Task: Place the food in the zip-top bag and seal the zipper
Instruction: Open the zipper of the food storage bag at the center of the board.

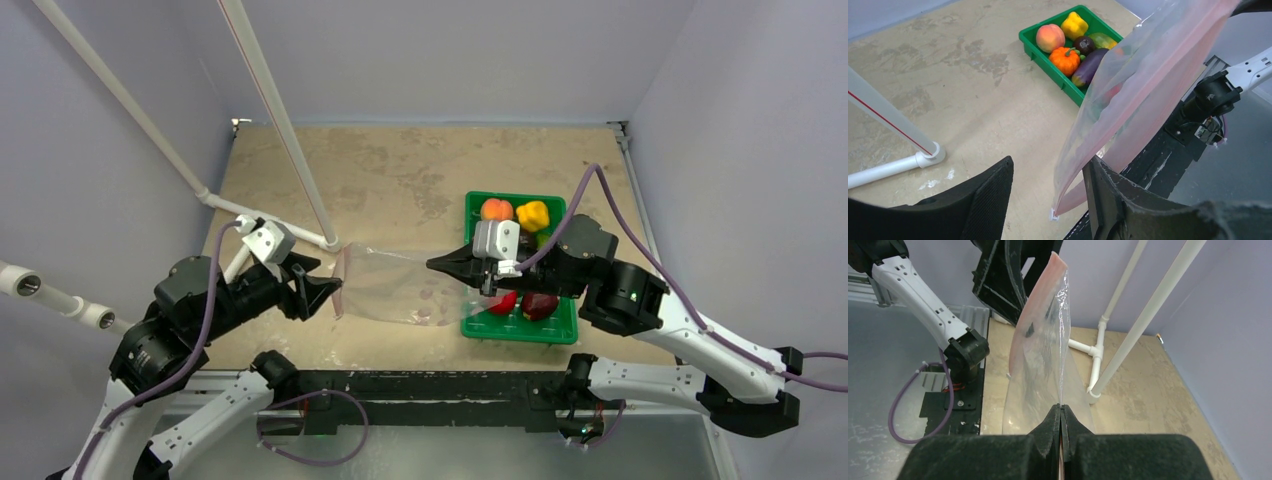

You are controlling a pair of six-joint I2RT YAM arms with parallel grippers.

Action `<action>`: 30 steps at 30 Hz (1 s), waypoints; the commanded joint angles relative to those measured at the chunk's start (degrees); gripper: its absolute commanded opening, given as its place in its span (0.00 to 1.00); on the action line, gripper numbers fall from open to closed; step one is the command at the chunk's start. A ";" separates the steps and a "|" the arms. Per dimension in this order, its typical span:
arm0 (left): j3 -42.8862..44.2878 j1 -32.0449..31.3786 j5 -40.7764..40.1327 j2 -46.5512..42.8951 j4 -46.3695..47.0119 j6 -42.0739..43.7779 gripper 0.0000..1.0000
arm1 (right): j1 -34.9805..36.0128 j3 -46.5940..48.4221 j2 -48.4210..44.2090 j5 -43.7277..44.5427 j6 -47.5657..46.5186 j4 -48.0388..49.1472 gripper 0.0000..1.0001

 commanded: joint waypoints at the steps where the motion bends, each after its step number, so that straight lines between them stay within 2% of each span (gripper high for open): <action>1: -1.88 -0.01 1.29 0.43 3.31 0.08 0.52 | 0.17 -0.21 -0.81 -2.47 -0.78 3.06 0.00; 13: -5.22 0.01 4.48 -0.76 6.34 -0.39 0.47 | 0.18 -1.43 -1.36 -3.40 0.04 5.12 0.00; 26: -9.80 0.00 14.86 -3.68 11.87 -2.84 0.43 | 0.17 -2.83 -2.87 -1.84 1.96 8.65 0.00; 30: -11.13 0.02 15.92 -4.16 14.23 -4.15 0.36 | 0.17 -3.25 -2.98 -1.62 2.28 9.19 0.00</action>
